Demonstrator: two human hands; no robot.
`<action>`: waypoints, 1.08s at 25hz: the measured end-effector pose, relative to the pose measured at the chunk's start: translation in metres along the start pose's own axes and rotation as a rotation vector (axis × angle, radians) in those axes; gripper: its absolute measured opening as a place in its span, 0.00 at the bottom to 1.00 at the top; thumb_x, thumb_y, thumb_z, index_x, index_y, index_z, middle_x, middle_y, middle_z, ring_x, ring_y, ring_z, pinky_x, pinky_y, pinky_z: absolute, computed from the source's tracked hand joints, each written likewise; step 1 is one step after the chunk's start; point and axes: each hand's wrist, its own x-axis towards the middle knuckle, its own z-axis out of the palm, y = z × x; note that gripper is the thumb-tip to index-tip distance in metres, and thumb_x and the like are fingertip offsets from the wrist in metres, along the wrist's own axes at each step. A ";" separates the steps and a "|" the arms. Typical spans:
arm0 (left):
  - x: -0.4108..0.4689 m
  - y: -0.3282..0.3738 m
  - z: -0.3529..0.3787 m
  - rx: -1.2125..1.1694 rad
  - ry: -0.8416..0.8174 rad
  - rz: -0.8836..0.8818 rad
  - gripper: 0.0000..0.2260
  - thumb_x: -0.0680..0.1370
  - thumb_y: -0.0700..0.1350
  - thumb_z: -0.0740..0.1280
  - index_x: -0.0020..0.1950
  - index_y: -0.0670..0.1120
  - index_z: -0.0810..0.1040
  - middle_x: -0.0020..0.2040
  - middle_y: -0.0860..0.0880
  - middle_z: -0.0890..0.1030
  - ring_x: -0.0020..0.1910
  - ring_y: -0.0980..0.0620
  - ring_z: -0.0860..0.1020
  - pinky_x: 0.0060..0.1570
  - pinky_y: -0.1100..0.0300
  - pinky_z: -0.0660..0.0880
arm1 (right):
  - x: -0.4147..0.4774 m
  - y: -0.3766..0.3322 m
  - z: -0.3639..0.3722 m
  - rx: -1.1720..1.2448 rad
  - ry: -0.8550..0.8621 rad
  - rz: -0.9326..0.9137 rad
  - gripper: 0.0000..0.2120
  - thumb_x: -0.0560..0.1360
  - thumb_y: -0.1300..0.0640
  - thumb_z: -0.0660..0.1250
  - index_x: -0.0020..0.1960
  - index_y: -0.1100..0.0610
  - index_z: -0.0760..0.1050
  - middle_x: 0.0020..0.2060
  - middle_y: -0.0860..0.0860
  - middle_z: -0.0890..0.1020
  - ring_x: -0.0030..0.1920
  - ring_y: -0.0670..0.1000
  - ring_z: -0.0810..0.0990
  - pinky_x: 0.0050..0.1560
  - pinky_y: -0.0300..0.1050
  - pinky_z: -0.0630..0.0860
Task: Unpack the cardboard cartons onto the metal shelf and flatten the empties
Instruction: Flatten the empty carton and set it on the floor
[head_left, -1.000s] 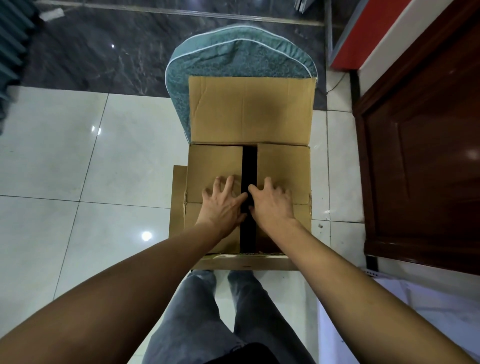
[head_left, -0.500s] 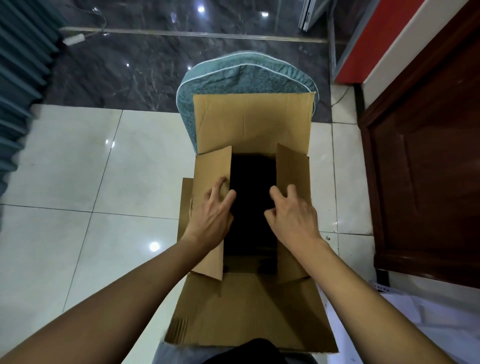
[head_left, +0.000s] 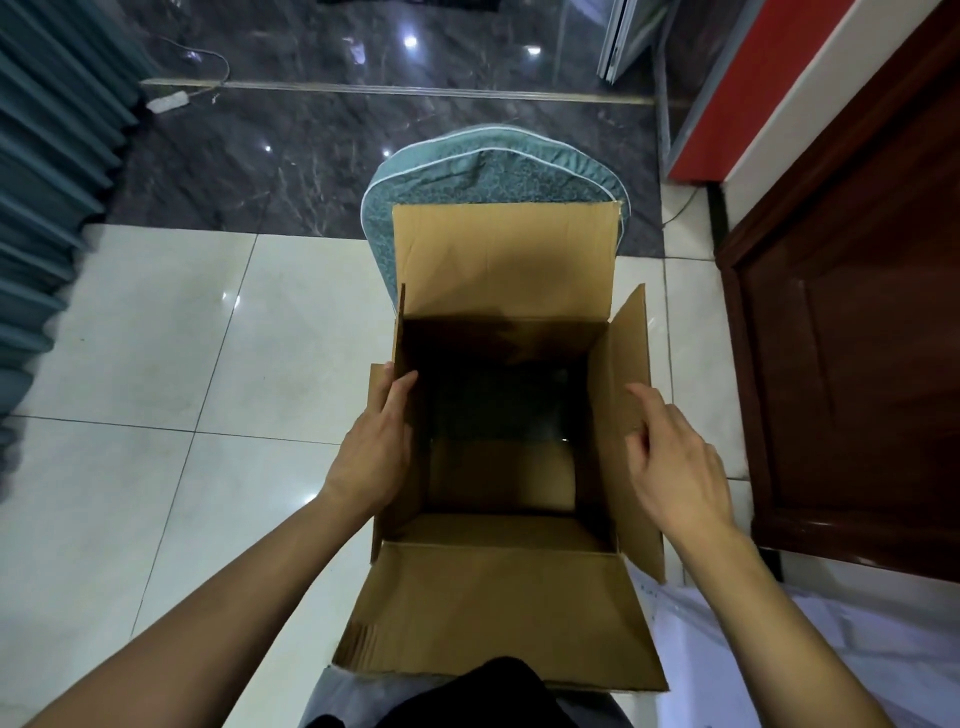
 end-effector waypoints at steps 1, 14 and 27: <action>0.000 0.000 -0.001 -0.014 -0.011 -0.008 0.24 0.84 0.37 0.56 0.80 0.48 0.59 0.80 0.45 0.58 0.62 0.39 0.78 0.58 0.51 0.78 | 0.001 0.000 0.000 0.004 0.008 -0.006 0.24 0.82 0.57 0.61 0.77 0.50 0.62 0.52 0.54 0.80 0.38 0.51 0.79 0.38 0.44 0.73; 0.000 -0.028 -0.024 -0.089 -0.055 0.065 0.25 0.82 0.33 0.57 0.79 0.47 0.64 0.76 0.44 0.69 0.74 0.43 0.69 0.73 0.48 0.66 | -0.023 -0.058 -0.024 0.074 0.230 0.152 0.17 0.81 0.60 0.60 0.69 0.53 0.68 0.46 0.57 0.81 0.45 0.60 0.80 0.45 0.50 0.72; -0.020 -0.045 -0.070 -0.107 -0.256 0.447 0.19 0.82 0.36 0.59 0.69 0.52 0.77 0.67 0.49 0.78 0.64 0.47 0.76 0.63 0.56 0.72 | -0.079 -0.099 -0.042 0.242 0.460 0.524 0.09 0.78 0.58 0.62 0.57 0.59 0.72 0.52 0.65 0.81 0.54 0.68 0.79 0.57 0.58 0.73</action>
